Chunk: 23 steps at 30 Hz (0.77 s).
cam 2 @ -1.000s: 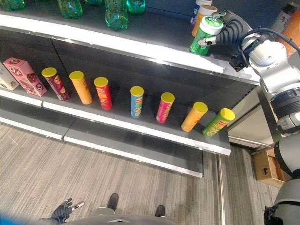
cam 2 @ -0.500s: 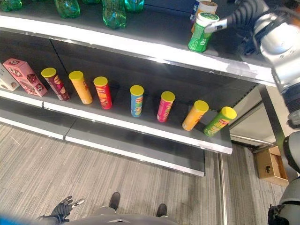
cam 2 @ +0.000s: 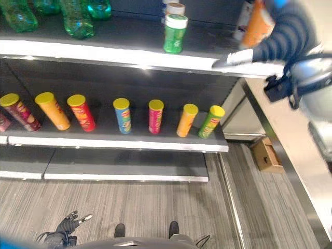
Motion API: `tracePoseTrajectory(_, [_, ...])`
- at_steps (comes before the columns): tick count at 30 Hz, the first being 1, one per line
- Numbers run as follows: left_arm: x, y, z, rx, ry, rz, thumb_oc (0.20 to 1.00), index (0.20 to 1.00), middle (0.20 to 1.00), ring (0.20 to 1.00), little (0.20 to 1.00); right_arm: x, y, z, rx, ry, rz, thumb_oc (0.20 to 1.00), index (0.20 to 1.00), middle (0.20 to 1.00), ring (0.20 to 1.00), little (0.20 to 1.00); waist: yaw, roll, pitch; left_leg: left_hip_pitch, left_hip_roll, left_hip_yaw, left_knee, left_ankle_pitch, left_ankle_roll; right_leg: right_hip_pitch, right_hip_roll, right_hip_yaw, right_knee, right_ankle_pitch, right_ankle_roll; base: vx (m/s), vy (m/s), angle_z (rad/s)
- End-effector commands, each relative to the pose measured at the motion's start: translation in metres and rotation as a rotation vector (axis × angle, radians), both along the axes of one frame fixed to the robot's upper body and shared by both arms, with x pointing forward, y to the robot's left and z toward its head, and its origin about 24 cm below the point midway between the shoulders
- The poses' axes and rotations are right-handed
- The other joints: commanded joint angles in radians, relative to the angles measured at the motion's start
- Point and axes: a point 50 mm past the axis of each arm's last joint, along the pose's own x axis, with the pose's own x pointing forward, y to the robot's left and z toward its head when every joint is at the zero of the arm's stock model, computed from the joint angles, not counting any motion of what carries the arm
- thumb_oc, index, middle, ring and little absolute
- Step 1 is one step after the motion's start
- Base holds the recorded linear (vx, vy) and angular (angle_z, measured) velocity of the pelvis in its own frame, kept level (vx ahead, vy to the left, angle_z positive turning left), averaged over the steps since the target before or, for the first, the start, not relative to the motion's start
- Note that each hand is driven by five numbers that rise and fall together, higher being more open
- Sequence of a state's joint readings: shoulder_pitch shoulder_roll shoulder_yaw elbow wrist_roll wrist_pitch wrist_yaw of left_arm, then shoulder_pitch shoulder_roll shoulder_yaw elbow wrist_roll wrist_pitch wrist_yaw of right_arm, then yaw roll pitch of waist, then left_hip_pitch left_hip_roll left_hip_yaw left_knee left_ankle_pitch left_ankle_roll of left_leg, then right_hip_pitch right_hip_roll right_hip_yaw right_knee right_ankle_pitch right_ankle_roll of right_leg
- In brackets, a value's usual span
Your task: Put the goods on the table back onto the shelves and tidy them up.
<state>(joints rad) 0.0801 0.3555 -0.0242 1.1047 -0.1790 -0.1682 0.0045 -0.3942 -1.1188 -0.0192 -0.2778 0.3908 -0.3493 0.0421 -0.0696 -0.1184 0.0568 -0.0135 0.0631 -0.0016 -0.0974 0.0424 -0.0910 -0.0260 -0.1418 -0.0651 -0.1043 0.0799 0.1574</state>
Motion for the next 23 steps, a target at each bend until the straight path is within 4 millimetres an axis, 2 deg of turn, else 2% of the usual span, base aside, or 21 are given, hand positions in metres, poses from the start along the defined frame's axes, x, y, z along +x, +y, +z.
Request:
tracePoseTrajectory(1, [0.017, 0.019, 0.012, 0.078, -0.041, -0.024, 1.0, 1.0, 1.0, 1.0, 1.0, 0.007, -0.007, -0.003, 0.008, 0.074, 0.021, 1.0, 1.0, 1.0, 1.0, 1.0, 0.007, -0.015, -0.009, 0.041, 0.005, 0.08, 0.02, -0.131, -0.008, -0.035, -0.053, 0.007, 0.024, -0.026, 0.094, -0.09, 0.105, -0.42])
tracePoseTrajectory(3, [0.019, 0.019, 0.013, 0.081, -0.046, -0.031, 1.0, 1.0, 1.0, 1.0, 1.0, 0.011, -0.015, -0.032, 0.033, 0.217, 0.012, 1.0, 1.0, 1.0, 1.0, 1.0, -0.01, -0.016, -0.002, 0.04, 0.002, 0.102, 0.019, -0.131, -0.007, -0.053, -0.052, 0.032, 0.023, -0.015, 0.099, -0.08, 0.078, -0.42])
tracePoseTrajectory(4, [0.017, 0.019, 0.013, 0.082, -0.041, -0.033, 1.0, 1.0, 1.0, 1.0, 1.0, 0.01, -0.02, -0.054, 0.095, 0.307, 0.023, 1.0, 1.0, 1.0, 1.0, 1.0, -0.015, -0.017, 0.001, 0.041, 0.002, 0.114, 0.019, -0.132, -0.005, -0.062, -0.053, 0.047, 0.024, -0.01, 0.1, -0.08, 0.09, -0.54])
tracePoseTrajectory(5, [0.016, 0.018, 0.012, 0.074, -0.041, -0.028, 1.0, 1.0, 1.0, 1.0, 1.0, 0.008, -0.023, -0.086, 0.161, 0.452, 0.047, 1.0, 1.0, 1.0, 1.0, 1.0, -0.032, -0.016, 0.008, 0.041, -0.001, 0.132, 0.018, -0.132, -0.003, -0.074, -0.053, 0.064, 0.025, -0.005, 0.103, -0.06, 0.079, -0.44])
tracePoseTrajectory(6, [0.017, 0.017, 0.012, 0.073, -0.045, -0.029, 1.0, 1.0, 1.0, 1.0, 1.0, 0.008, -0.026, -0.106, 0.202, 0.531, 0.034, 1.0, 1.0, 1.0, 1.0, 1.0, -0.037, -0.016, 0.01, 0.041, -0.001, 0.137, 0.017, -0.133, -0.002, -0.08, -0.054, 0.072, 0.026, -0.003, 0.103, -0.03, 0.055, -0.22])
tracePoseTrajectory(7, [0.017, 0.017, 0.012, 0.073, -0.045, -0.029, 1.0, 1.0, 1.0, 1.0, 1.0, 0.007, -0.026, -0.106, 0.202, 0.531, 0.034, 1.0, 1.0, 1.0, 1.0, 1.0, -0.036, -0.016, 0.01, 0.042, -0.001, 0.138, 0.017, -0.133, -0.003, -0.08, -0.053, 0.073, 0.026, -0.003, 0.103, -0.02, 0.041, -0.23])
tracePoseTrajectory(8, [0.016, 0.015, 0.011, 0.067, -0.043, -0.028, 1.0, 1.0, 1.0, 1.0, 1.0, 0.001, -0.03, -0.142, 0.256, 0.682, 0.022, 1.0, 1.0, 1.0, 1.0, 1.0, -0.05, -0.016, 0.015, 0.045, -0.002, 0.149, 0.015, -0.134, -0.001, -0.087, -0.054, 0.085, 0.026, -0.001, 0.104, -0.01, 0.025, -0.35])
tracePoseTrajectory(9, [0.016, 0.015, 0.011, 0.067, -0.043, -0.028, 1.0, 1.0, 1.0, 1.0, 1.0, 0.001, -0.03, -0.142, 0.256, 0.682, 0.022, 1.0, 1.0, 1.0, 1.0, 1.0, -0.049, -0.016, 0.014, 0.046, -0.001, 0.149, 0.015, -0.134, -0.001, -0.087, -0.054, 0.085, 0.026, -0.001, 0.104, -0.02, 0.042, -0.35])
tracePoseTrajectory(10, [0.016, 0.013, 0.01, 0.06, -0.046, -0.034, 1.0, 1.0, 1.0, 1.0, 1.0, -0.002, -0.035, -0.161, 0.265, 0.758, -0.016, 1.0, 1.0, 1.0, 1.0, 1.0, -0.056, -0.014, 0.017, 0.048, -0.003, 0.154, 0.014, -0.135, 0.0, -0.089, -0.055, 0.09, 0.026, -0.002, 0.104, -0.01, 0.026, -0.27])
tracePoseTrajectory(11, [0.014, 0.011, 0.009, 0.057, -0.039, -0.041, 1.0, 1.0, 1.0, 1.0, 1.0, -0.004, -0.036, -0.171, 0.274, 0.801, -0.027, 1.0, 1.0, 1.0, 1.0, 1.0, -0.058, -0.014, 0.018, 0.05, -0.003, 0.157, 0.014, -0.136, 0.001, -0.09, -0.055, 0.095, 0.025, -0.001, 0.104, -0.01, 0.037, -0.19])
tracePoseTrajectory(13, [0.013, 0.005, 0.006, 0.042, -0.035, -0.06, 1.0, 1.0, 1.0, 1.0, 1.0, -0.009, -0.037, -0.211, 0.328, 0.969, -0.048, 1.0, 1.0, 1.0, 1.0, 1.0, -0.06, -0.014, 0.021, 0.056, -0.005, 0.167, 0.014, -0.138, 0.002, -0.093, -0.056, 0.099, 0.023, 0.0, 0.103, 0.0, 0.018, -0.13])
tracePoseTrajectory(14, [0.018, -0.001, 0.006, 0.028, -0.045, -0.078, 1.0, 1.0, 1.0, 1.0, 1.0, -0.018, -0.04, -0.26, 0.364, 1.154, -0.128, 1.0, 1.0, 1.0, 1.0, 1.0, -0.06, -0.012, 0.024, 0.057, -0.006, 0.169, 0.015, -0.137, 0.002, -0.092, -0.058, 0.098, 0.021, 0.0, 0.102, 0.0, -0.003, -0.11])
tracePoseTrajectory(15, [0.022, -0.004, 0.006, 0.023, -0.052, -0.092, 1.0, 1.0, 1.0, 1.0, 1.0, -0.026, -0.04, -0.289, 0.387, 1.251, -0.186, 1.0, 1.0, 1.0, 1.0, 1.0, -0.061, -0.012, 0.026, 0.057, -0.006, 0.167, 0.015, -0.137, 0.002, -0.09, -0.058, 0.095, 0.021, -0.001, 0.101, 0.0, -0.019, -0.15])
tracePoseTrajectory(16, [0.026, -0.012, 0.004, 0.005, -0.055, -0.111, 1.0, 1.0, 1.0, 1.0, 1.0, -0.044, -0.043, -0.348, 0.44, 1.425, -0.375, 1.0, 1.0, 1.0, 1.0, 1.0, -0.055, -0.007, 0.03, 0.055, -0.008, 0.157, 0.016, -0.137, 0.004, -0.087, -0.059, 0.085, 0.022, -0.005, 0.098, 0.01, -0.032, -0.09])
tracePoseTrajectory(17, [0.025, -0.015, 0.003, 0.001, -0.052, -0.111, 1.0, 1.0, 1.0, 1.0, 1.0, -0.056, -0.043, -0.372, 0.488, 1.497, -0.475, 1.0, 1.0, 1.0, 1.0, 1.0, -0.051, -0.004, 0.032, 0.054, -0.008, 0.153, 0.017, -0.137, 0.005, -0.085, -0.058, 0.081, 0.023, -0.008, 0.097, 0.03, -0.055, 0.01])
tracePoseTrajectory(18, [0.028, -0.017, 0.002, -0.001, -0.043, -0.106, 1.0, 1.0, 1.0, 1.0, 1.0, -0.083, -0.04, -0.41, 0.489, 1.637, -0.656, 1.0, 1.0, 1.0, 1.0, 1.0, -0.042, 0.002, 0.033, 0.053, -0.009, 0.144, 0.019, -0.138, 0.007, -0.079, -0.058, 0.072, 0.024, -0.015, 0.094, 0.05, -0.064, 0.25])
tracePoseTrajectory(20, [0.029, -0.018, 0.0, -0.004, -0.025, -0.095, 1.0, 1.0, 1.0, 1.0, 1.0, -0.122, -0.03, -0.446, 0.58, 1.832, -0.842, 1.0, 1.0, 1.0, 1.0, 1.0, -0.033, 0.011, 0.036, 0.058, -0.009, 0.131, 0.023, -0.142, 0.01, -0.065, -0.055, 0.056, 0.027, -0.027, 0.089, 0.08, -0.076, 0.2])
tracePoseTrajectory(21, [0.026, -0.017, -0.001, -0.005, -0.009, -0.092, 1.0, 1.0, 1.0, 1.0, 1.0, -0.131, -0.027, -0.451, 0.595, 1.877, -0.88, 1.0, 1.0, 1.0, 1.0, 1.0, -0.029, 0.014, 0.035, 0.061, -0.008, 0.128, 0.023, -0.144, 0.01, -0.058, -0.055, 0.051, 0.027, -0.032, 0.087, 0.08, -0.054, 0.04])
tracePoseTrajectory(23, [0.025, -0.018, -0.002, -0.007, -0.001, -0.089, 1.0, 1.0, 1.0, 1.0, 1.0, -0.135, -0.024, -0.455, 0.593, 1.905, -0.903, 1.0, 1.0, 1.0, 1.0, 1.0, -0.026, 0.016, 0.034, 0.065, -0.007, 0.128, 0.025, -0.145, 0.01, -0.052, -0.054, 0.045, 0.027, -0.036, 0.085, 0.04, -0.02, 0.34])
